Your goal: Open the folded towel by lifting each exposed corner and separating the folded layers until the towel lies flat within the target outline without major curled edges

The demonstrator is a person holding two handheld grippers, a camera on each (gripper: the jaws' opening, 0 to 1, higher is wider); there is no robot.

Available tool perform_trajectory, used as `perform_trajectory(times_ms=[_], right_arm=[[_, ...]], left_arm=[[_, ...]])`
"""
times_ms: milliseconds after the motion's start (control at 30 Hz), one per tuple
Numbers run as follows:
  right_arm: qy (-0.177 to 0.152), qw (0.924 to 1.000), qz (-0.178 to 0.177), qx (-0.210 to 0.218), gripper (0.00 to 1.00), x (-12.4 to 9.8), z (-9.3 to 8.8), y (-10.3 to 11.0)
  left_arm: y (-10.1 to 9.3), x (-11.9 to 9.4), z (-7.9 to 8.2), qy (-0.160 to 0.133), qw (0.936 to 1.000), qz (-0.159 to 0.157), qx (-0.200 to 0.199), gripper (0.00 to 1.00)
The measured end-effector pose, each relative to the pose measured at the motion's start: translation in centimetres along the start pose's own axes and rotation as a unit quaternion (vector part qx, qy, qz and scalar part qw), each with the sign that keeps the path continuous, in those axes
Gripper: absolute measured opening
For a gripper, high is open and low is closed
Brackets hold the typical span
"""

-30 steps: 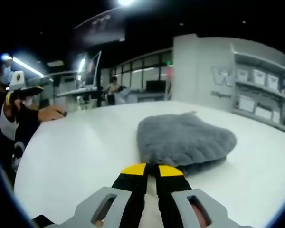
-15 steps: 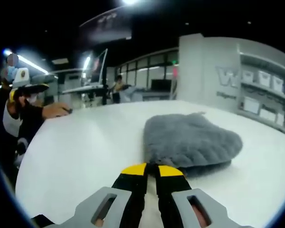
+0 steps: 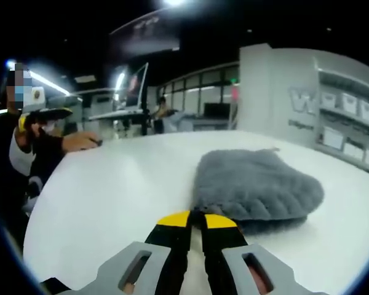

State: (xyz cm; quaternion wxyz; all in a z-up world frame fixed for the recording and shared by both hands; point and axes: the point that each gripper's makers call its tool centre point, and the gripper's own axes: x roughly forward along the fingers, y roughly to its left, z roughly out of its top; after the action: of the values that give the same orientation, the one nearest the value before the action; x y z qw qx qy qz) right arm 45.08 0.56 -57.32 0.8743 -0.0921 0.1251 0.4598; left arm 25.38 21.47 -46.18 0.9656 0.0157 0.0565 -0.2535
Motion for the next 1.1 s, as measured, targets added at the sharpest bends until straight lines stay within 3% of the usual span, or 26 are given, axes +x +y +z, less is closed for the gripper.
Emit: perform_trajectory(times_ms=[567,1100], right_arm=[[-0.002,0.9996,0.027,-0.005,0.03,0.5,0.2,1.7],[-0.004,0.9977,0.058,-0.034,0.01,1.4,0.6,4.3]], left_arm=[[0.0,0.2,0.2,-0.014,0.9998,-0.003,-0.013,0.95],[-1.2,1.1,-0.2,-0.020,0.9995,-0.022,-0.015,0.95]])
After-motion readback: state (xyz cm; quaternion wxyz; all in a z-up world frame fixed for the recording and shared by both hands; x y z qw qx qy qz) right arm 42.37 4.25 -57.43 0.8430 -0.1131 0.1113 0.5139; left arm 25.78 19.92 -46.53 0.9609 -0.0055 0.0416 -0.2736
